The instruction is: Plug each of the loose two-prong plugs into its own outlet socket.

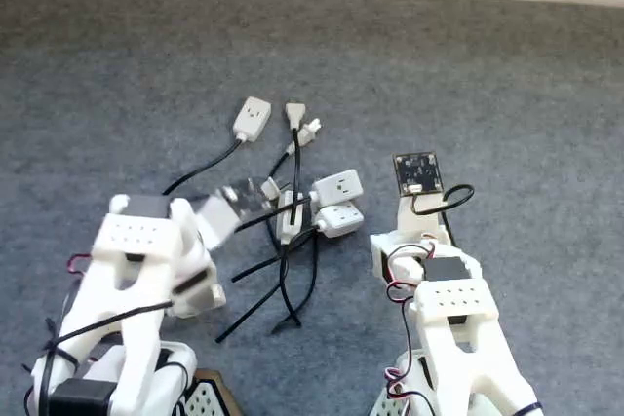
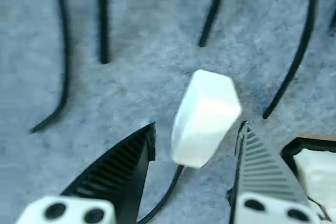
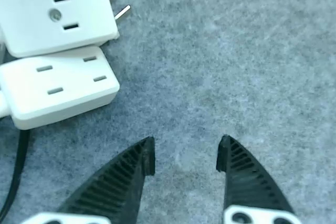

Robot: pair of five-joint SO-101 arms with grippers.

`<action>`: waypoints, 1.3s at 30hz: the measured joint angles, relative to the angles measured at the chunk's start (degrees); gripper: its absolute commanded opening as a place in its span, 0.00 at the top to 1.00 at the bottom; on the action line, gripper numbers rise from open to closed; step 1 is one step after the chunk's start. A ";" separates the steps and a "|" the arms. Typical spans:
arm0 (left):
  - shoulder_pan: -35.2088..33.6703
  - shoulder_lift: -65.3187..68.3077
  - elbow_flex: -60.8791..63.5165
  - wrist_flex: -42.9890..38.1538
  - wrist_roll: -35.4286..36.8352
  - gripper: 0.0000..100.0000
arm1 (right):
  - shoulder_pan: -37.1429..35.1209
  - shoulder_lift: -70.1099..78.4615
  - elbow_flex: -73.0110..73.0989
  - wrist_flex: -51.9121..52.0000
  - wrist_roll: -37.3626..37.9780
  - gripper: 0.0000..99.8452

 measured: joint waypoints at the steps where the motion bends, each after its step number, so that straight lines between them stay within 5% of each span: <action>1: -0.53 0.00 -2.46 1.23 0.00 0.74 | 0.00 0.00 0.00 0.00 0.00 0.80; 10: -7.30 0.00 -15.03 2.99 0.00 0.74 | 0.00 0.00 0.00 0.00 0.00 0.80; 23: -7.38 0.00 4.57 -11.78 -0.35 0.74 | 0.00 0.00 0.00 0.00 0.00 0.80; 32: -7.47 0.00 3.16 0.88 -4.92 0.74 | 0.00 0.00 0.00 0.00 0.00 0.80; 39: -7.47 0.00 -9.23 10.90 -8.44 0.74 | 0.00 0.00 0.00 0.00 0.00 0.80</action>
